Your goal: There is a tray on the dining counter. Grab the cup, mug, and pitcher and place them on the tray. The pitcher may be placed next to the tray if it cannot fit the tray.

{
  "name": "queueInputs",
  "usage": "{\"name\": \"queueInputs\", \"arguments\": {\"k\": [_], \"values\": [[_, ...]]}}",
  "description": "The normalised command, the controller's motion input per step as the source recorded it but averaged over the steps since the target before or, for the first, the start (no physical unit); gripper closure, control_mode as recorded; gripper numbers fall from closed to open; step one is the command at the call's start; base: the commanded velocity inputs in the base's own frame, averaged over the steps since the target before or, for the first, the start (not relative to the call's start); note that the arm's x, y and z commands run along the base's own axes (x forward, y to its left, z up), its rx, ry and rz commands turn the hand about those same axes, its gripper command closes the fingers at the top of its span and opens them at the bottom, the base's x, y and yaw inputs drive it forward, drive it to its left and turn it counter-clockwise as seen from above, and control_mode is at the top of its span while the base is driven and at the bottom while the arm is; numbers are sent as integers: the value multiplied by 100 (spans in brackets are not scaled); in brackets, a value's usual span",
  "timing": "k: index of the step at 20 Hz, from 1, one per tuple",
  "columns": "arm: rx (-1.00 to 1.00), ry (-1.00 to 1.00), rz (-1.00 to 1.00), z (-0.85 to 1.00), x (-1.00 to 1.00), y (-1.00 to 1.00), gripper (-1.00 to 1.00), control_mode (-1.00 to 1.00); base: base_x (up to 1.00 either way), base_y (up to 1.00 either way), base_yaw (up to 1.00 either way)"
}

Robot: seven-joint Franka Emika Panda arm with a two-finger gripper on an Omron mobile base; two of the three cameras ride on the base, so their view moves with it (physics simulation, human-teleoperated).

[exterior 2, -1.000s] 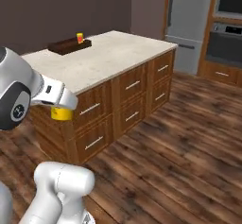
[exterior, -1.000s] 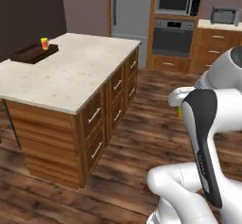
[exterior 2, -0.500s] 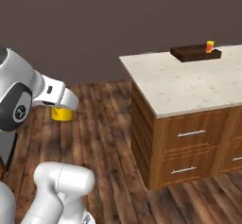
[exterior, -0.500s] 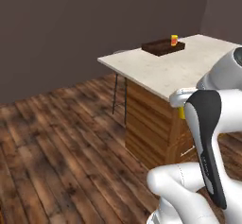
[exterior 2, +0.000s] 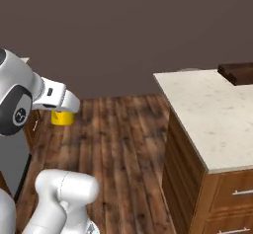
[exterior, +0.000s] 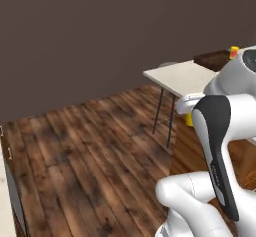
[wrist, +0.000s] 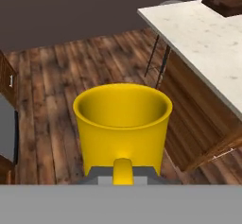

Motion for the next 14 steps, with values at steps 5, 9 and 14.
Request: {"name": "queueInputs", "arguments": {"k": [5, 9, 14], "values": [[0, 0, 0, 0, 0, 0, 100, 100, 100, 58, 0], [0, 0, 0, 0, 0, 0, 100, 100, 100, 18, 0], [0, 0, 0, 0, 0, 0, 100, 100, 100, 11, 0]]}}
